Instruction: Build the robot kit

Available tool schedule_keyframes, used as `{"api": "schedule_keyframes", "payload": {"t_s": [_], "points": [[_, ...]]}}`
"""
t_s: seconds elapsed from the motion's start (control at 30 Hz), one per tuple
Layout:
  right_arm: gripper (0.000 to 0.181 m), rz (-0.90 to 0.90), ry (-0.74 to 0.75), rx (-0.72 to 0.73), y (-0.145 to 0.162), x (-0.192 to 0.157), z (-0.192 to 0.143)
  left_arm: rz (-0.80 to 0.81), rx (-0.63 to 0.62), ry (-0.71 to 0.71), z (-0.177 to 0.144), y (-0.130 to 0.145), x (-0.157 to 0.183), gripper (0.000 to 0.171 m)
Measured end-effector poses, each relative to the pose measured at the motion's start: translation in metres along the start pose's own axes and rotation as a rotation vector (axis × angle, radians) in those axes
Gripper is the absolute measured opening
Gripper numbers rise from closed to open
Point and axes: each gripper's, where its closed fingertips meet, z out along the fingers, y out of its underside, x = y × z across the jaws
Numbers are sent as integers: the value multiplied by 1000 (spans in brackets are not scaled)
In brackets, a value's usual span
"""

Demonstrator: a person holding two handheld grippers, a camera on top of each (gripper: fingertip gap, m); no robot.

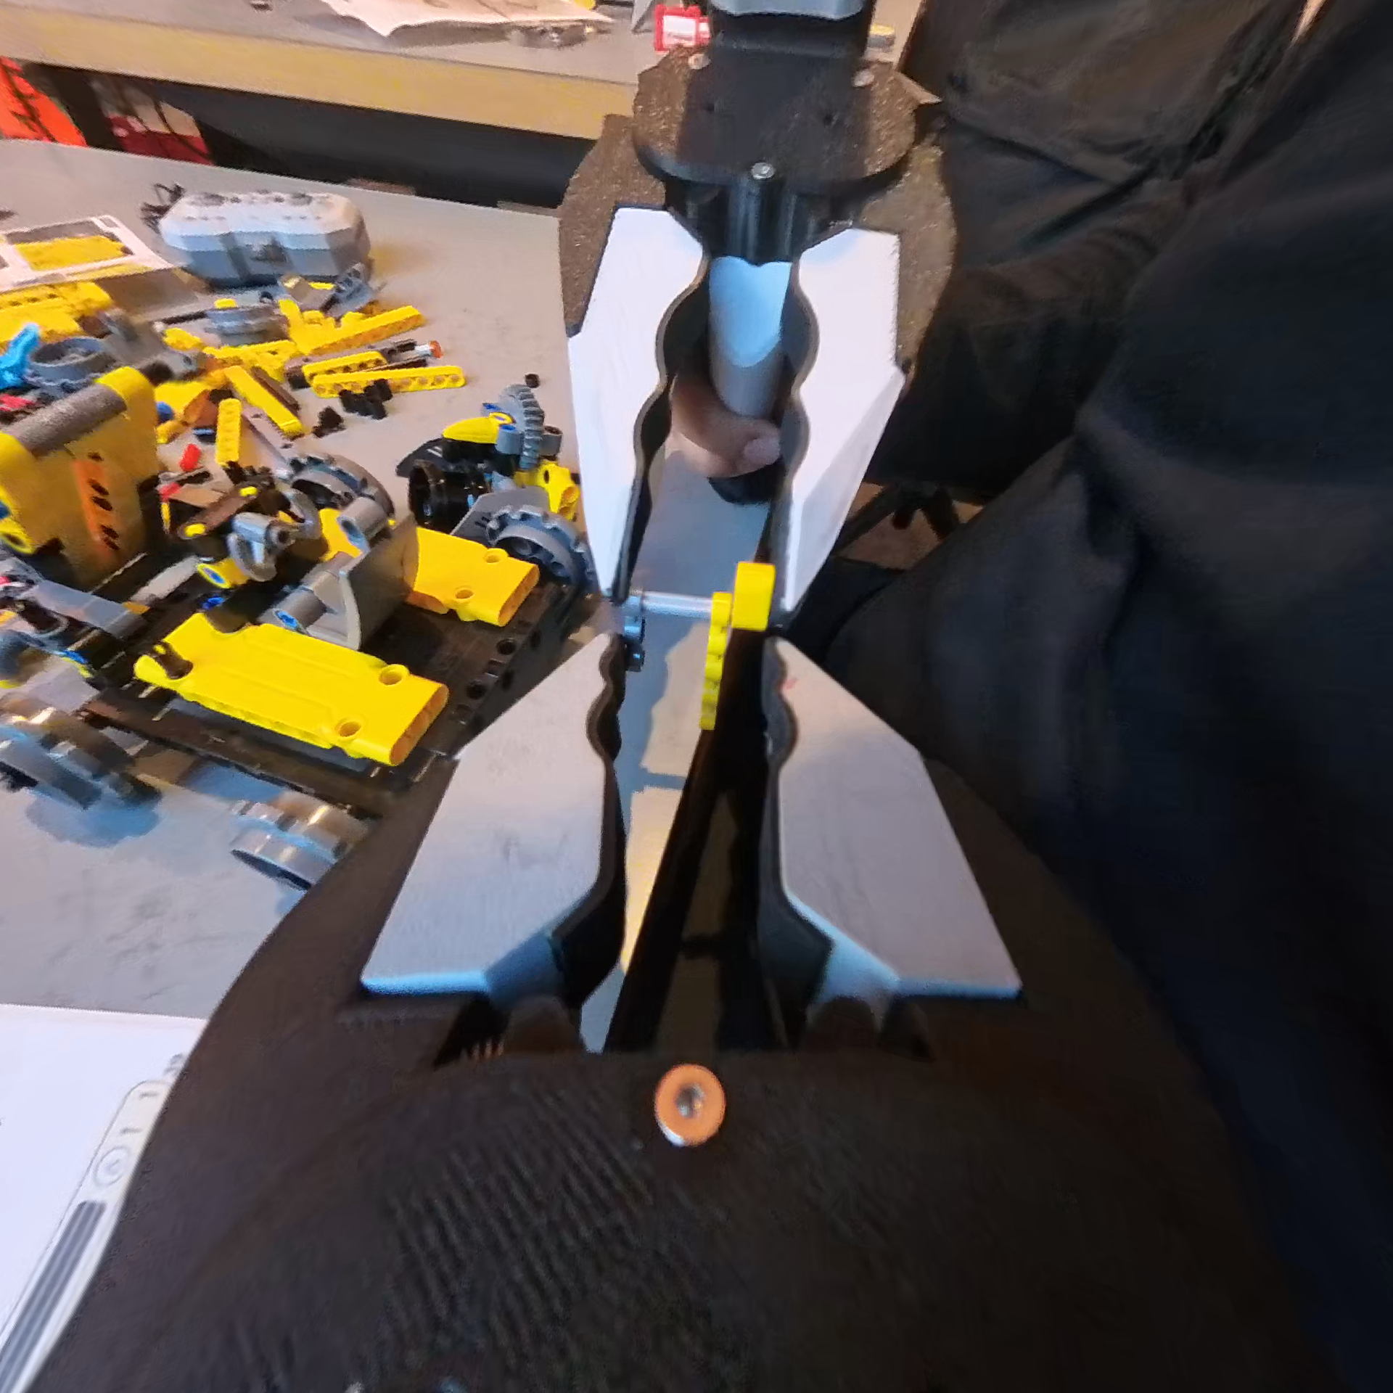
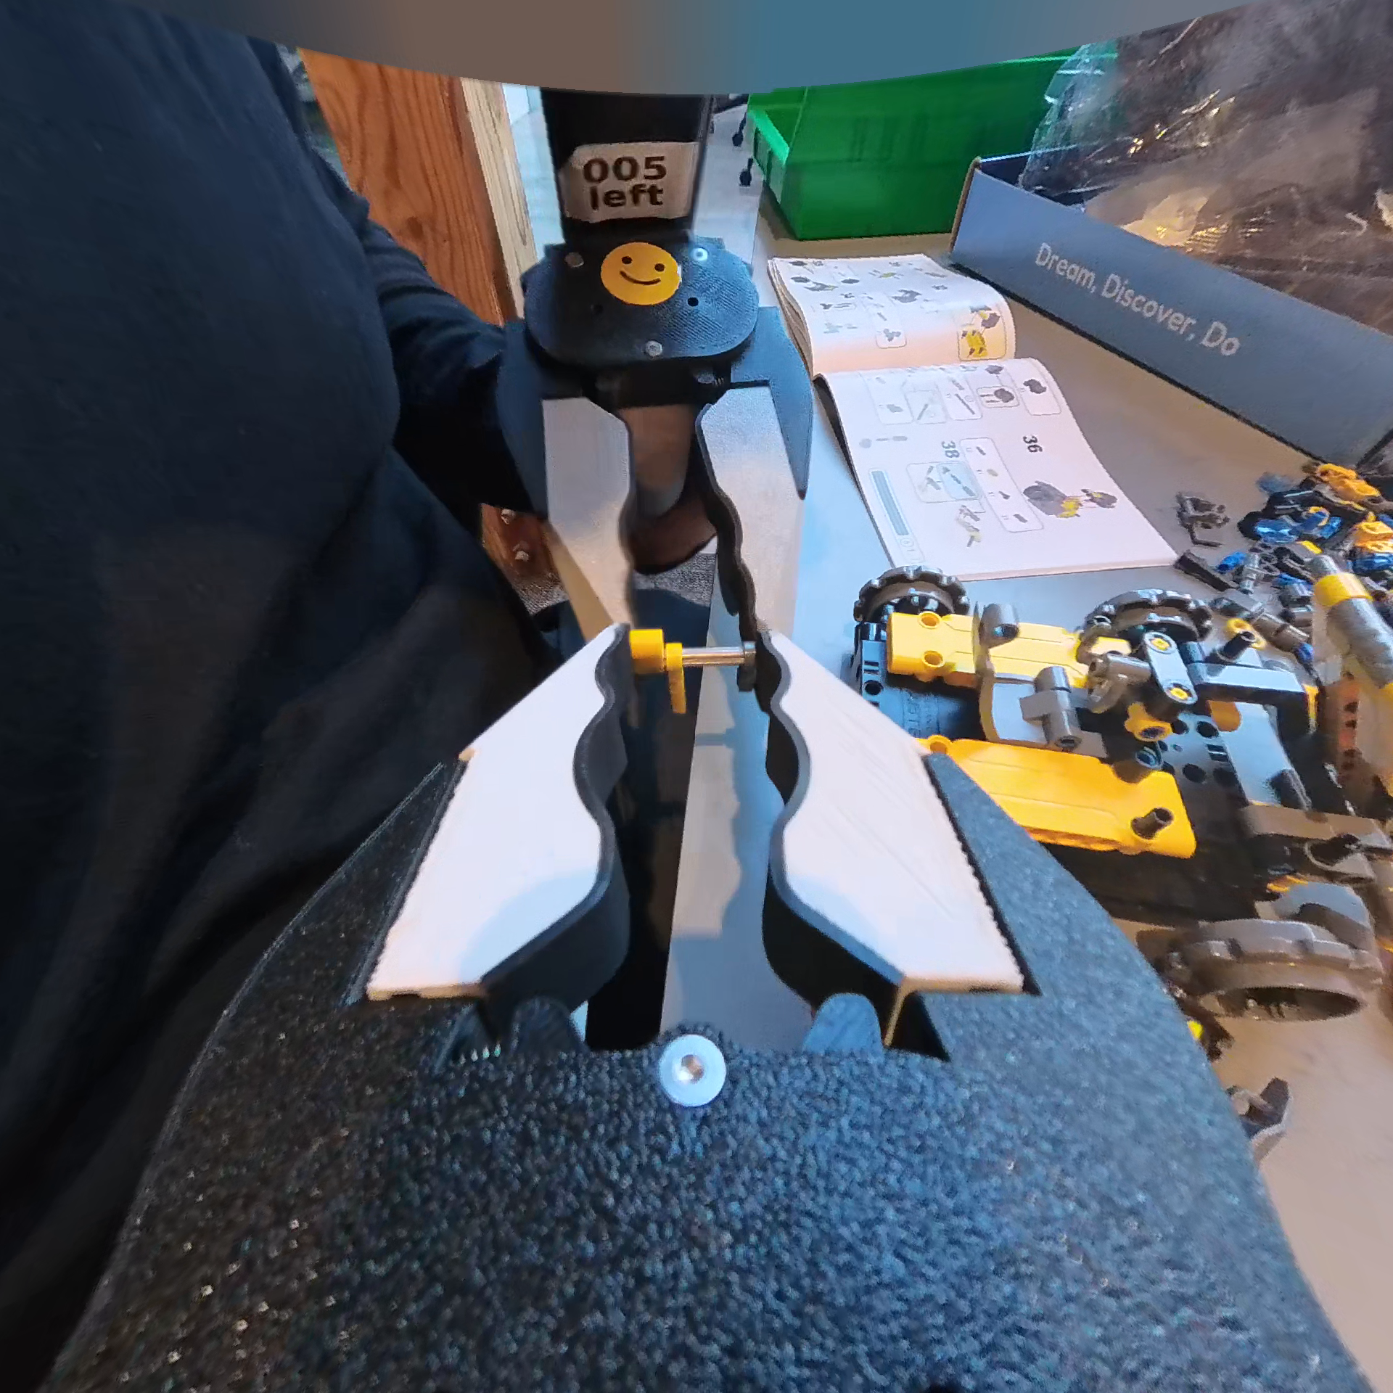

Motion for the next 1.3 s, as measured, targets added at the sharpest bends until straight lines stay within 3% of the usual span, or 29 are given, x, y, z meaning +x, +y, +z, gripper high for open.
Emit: {"api": "schedule_keyframes", "payload": {"t_s": [0.17,0.67,0.7,0.73,1.13,1.3], "points": [[33,36,-48,17,-2,-2,-1,-55,44,30,0,-6,3,33],[32,-33,-33,34,-5,-7,3,31,0,-28,-3,-6,6,29],[32,-32,-38,41,-6,-8,4,27,11,-66,-4,-7,1,4],[8,-47,-30,52,-9,-10,5,38,30,-84,-6,-10,-1,4],[8,67,-55,107,-15,5,-2,-44,22,-66,1,-2,-14,5],[39,141,3,145,-16,20,-14,-77,24,-107,0,-1,-23,5]]}}
